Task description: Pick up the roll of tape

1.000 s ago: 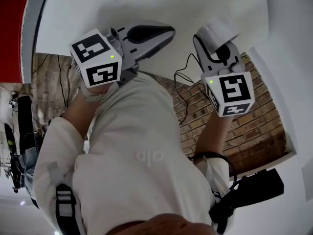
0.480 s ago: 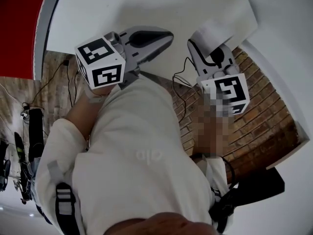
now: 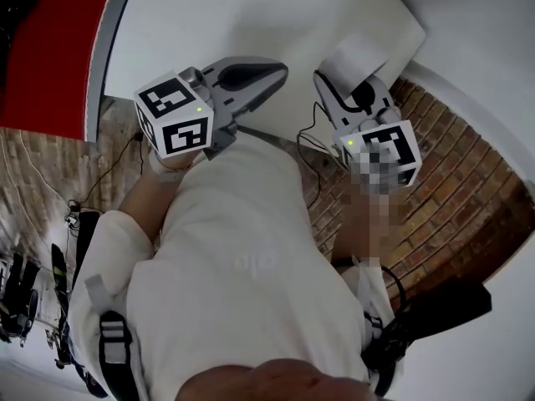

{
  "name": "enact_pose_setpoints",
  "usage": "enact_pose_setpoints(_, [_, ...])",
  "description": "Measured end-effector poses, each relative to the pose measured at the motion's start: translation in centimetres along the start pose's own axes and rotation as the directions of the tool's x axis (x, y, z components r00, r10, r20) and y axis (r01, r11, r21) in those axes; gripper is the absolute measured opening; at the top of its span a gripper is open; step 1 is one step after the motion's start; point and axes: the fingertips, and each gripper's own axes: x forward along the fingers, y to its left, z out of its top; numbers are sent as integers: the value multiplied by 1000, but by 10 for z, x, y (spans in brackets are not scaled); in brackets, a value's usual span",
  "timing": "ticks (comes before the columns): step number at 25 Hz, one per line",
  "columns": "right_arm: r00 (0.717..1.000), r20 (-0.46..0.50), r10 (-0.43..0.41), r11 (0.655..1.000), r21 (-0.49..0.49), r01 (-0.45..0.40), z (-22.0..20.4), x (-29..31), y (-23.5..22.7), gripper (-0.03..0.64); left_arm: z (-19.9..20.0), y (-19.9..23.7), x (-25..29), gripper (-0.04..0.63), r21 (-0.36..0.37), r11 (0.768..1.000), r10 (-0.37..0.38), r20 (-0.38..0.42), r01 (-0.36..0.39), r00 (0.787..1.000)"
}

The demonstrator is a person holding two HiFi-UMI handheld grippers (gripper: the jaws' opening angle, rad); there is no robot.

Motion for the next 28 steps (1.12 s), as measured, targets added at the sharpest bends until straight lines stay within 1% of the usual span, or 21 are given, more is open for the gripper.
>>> enact_pose_setpoints(4, [998, 68, -16, 1000, 9, 16, 2, -21, -3, 110, 5, -18, 4, 6, 60, 998, 33, -41, -30, 999])
enact_pose_setpoints(8, [989, 147, -26, 999, 35, 21, 9, -41, -5, 110, 7, -35, 6, 7, 118, 993, 36, -57, -29, 998])
enact_pose_setpoints(15, [971, 236, -45, 998, 57, 32, 9, -76, -7, 110, 2, -75, 10, 8, 216, 975, 71, -94, -49, 993])
enact_pose_setpoints(19, [953, 297, -60, 996, 76, 39, 6, -96, -9, 110, 1, -93, 11, 8, 274, 959, 99, -105, -66, 990])
enact_pose_setpoints(24, [930, 355, -90, 992, 115, 52, 1, -101, -16, 110, 8, -90, 7, 6, 317, 944, 119, -74, -89, 990])
enact_pose_setpoints(28, [904, 412, -117, 987, 149, 59, -5, -123, -17, 110, 13, -111, 8, 8, 382, 920, 121, -71, -86, 990])
